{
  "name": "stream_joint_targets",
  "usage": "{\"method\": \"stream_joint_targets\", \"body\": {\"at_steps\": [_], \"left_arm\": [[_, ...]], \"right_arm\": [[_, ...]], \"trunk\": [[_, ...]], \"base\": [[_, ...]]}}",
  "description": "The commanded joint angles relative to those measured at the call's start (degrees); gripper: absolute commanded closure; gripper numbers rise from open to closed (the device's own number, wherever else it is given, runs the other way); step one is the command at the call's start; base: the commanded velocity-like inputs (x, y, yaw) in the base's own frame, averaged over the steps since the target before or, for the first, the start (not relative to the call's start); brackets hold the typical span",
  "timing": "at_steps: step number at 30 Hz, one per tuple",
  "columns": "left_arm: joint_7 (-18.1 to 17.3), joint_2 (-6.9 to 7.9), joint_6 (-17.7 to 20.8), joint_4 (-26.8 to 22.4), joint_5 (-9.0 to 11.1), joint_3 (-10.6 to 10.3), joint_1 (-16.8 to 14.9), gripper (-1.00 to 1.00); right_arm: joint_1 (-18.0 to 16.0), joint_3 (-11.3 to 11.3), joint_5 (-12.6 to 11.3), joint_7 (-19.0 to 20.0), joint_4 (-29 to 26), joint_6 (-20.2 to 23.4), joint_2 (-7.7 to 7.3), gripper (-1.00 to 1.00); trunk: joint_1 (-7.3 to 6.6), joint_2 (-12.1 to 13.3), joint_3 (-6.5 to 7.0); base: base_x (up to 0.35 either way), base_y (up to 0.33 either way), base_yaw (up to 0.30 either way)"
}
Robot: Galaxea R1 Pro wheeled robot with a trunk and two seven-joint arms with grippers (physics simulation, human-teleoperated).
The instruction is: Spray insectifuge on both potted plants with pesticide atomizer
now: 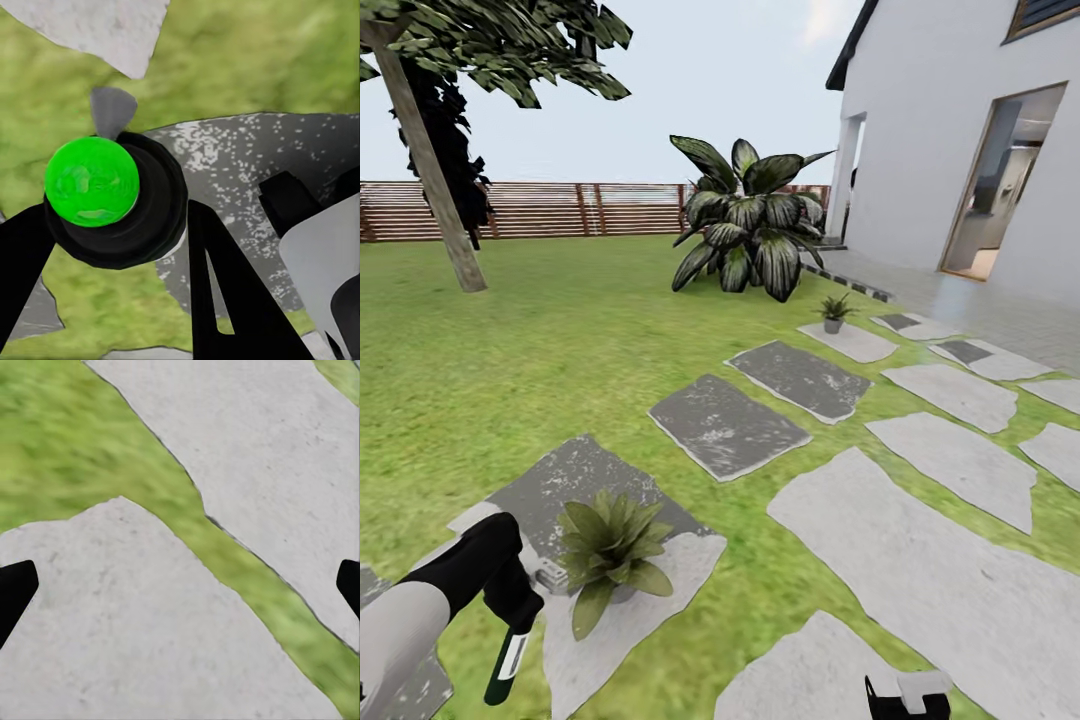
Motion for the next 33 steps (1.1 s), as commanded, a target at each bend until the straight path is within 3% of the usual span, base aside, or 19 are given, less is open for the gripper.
{"method": "stream_joint_targets", "body": {"at_steps": [1, 5, 14, 22, 27, 33], "left_arm": [[-0.4, 0.09, 0.3, -0.1, -0.4, -0.1, 0.0, 1.0], [0.0, 0.04, 0.3, 0.0, -0.2, -0.2, 0.7, 1.0], [5.1, -2.1, 0.2, 0.0, 1.4, -0.2, 3.5, 1.0], [12.7, -2.39, -0.4, 5.5, 7.9, -0.2, 3.8, 1.0], [13.6, -2.3, -3.4, 8.5, 9.1, -0.2, 4.8, 1.0], [13.8, -2.43, -3.8, 8.0, 9.3, -0.2, 5.3, 1.0]], "right_arm": [[0.0, -0.2, 0.6, -0.4, 0.1, -0.2, -0.01, -1.0], [0.0, -0.2, 0.6, -0.4, 0.1, -0.2, -0.2, -1.0], [0.0, -0.2, 0.6, -0.3, 0.1, -0.1, -0.36, -1.0], [0.0, -0.2, 0.6, -0.3, 0.1, 0.0, -0.3, -1.0], [0.0, -0.2, 0.6, -0.4, 0.1, -0.1, -0.18, -1.0], [0.0, -0.2, 0.6, -0.4, 0.1, -0.2, -0.04, -1.0]], "trunk": [[-0.01, 0.0, -0.06], [-0.01, 0.0, -0.06], [-0.01, 0.0, -0.06], [-0.01, 0.0, -0.06], [-0.01, 0.0, -0.06], [-0.01, 0.0, -0.06]], "base": [[0.005, -0.004, 0.056], [0.001, -0.001, 0.011], [0.0, 0.0, 0.0], [0.0, 0.0, 0.0], [0.0, 0.0, 0.003], [0.0, 0.0, 0.195]]}}
